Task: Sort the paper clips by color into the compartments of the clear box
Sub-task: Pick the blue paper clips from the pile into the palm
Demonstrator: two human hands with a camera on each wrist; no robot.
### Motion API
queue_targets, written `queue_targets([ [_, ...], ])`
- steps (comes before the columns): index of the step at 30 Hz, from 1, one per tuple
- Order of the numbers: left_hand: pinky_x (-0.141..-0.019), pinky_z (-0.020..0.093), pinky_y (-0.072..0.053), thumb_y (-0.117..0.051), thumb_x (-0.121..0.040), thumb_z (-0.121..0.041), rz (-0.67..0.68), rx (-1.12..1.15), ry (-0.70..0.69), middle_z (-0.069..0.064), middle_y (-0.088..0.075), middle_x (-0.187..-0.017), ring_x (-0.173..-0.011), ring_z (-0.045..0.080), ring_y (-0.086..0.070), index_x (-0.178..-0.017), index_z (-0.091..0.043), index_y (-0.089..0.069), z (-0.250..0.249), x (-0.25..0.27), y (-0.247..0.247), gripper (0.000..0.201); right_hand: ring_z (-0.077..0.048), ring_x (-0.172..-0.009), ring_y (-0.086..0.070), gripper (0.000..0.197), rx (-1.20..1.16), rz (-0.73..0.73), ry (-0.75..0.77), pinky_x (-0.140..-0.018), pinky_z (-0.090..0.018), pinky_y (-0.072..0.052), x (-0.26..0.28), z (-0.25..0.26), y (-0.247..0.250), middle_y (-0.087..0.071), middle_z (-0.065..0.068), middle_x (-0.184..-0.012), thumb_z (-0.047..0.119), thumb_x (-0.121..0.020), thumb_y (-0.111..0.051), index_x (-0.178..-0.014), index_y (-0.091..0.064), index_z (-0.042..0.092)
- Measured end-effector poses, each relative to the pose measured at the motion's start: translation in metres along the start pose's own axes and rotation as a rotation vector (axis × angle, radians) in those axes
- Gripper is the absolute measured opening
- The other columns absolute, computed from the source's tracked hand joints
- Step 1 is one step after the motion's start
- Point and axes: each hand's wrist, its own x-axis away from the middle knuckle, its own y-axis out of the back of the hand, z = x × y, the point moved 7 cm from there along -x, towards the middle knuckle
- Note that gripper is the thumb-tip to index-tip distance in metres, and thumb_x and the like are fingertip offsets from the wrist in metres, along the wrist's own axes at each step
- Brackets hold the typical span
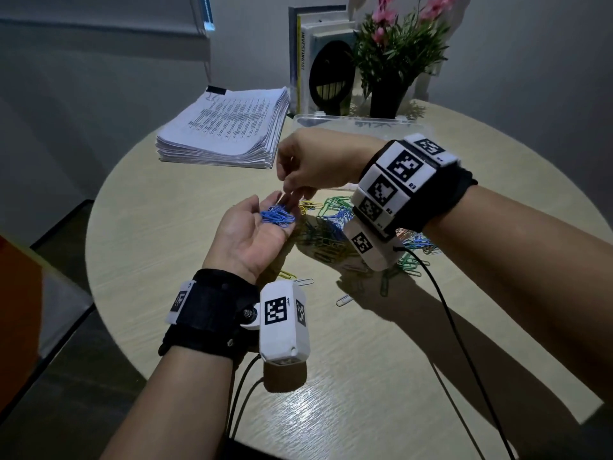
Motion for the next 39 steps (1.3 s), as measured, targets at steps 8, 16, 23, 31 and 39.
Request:
queue_targets([
  [8, -0.088, 0.034, -0.043, -0.033, -0.1, -0.017, -0.135, -0.058, -0.173, 0.015, -0.053, -0.088, -0.083, 0.024, -0.055, -0.09, 0.0, -0.053, -0.036, -0.002, 0.019, 0.028, -0.011, -0.073, -0.056, 0.026, 0.342, 0.09, -0.048, -0.061, -0.024, -0.047, -0.003, -0.018, -0.019, -0.066, -0.002, -0.086, -0.002, -0.084, -0.058, -0.101, -0.073, 0.011],
  [16, -0.091, 0.035, -0.043, -0.033, -0.099, -0.01, -0.144, -0.001, -0.202, 0.018, -0.052, -0.093, -0.087, 0.027, -0.054, -0.092, 0.003, -0.053, -0.046, -0.003, 0.026, 0.026, -0.011, -0.087, -0.047, 0.043, 0.487, 0.214, 0.104, -0.076, -0.023, -0.038, -0.014, -0.003, -0.053, -0.051, 0.007, -0.095, 0.008, -0.085, -0.061, -0.121, -0.063, 0.03],
  [23, -0.09, 0.036, -0.044, -0.035, -0.099, -0.012, -0.13, 0.016, -0.201, 0.019, -0.052, -0.095, -0.089, 0.027, -0.054, -0.094, 0.003, -0.054, -0.046, -0.003, 0.026, 0.024, -0.019, -0.09, -0.055, 0.024, 0.545, 0.19, 0.12, -0.072, -0.025, -0.04, -0.017, -0.005, -0.055, -0.066, -0.005, -0.107, 0.023, -0.087, -0.064, -0.109, -0.068, 0.014],
  [31, -0.091, 0.036, -0.044, -0.036, -0.099, -0.012, -0.112, -0.009, -0.195, 0.019, -0.054, -0.099, -0.093, 0.028, -0.056, -0.097, 0.003, -0.055, -0.041, -0.001, 0.022, 0.024, -0.012, -0.079, -0.053, 0.023, 0.483, 0.152, 0.063, -0.055, -0.019, -0.039, -0.015, -0.006, -0.038, -0.067, 0.0, -0.093, 0.019, -0.082, -0.071, -0.104, -0.072, 0.013],
  [39, -0.094, 0.037, -0.039, -0.034, -0.1, -0.013, -0.098, -0.058, -0.156, 0.02, -0.054, -0.096, -0.1, 0.031, -0.052, -0.093, 0.003, -0.054, -0.034, -0.001, 0.016, 0.027, 0.004, -0.04, -0.059, 0.016, 0.047, -0.02, -0.046, -0.05, -0.012, -0.053, -0.013, -0.009, -0.006, -0.067, -0.003, -0.067, 0.0, -0.085, -0.062, -0.096, -0.072, 0.005],
])
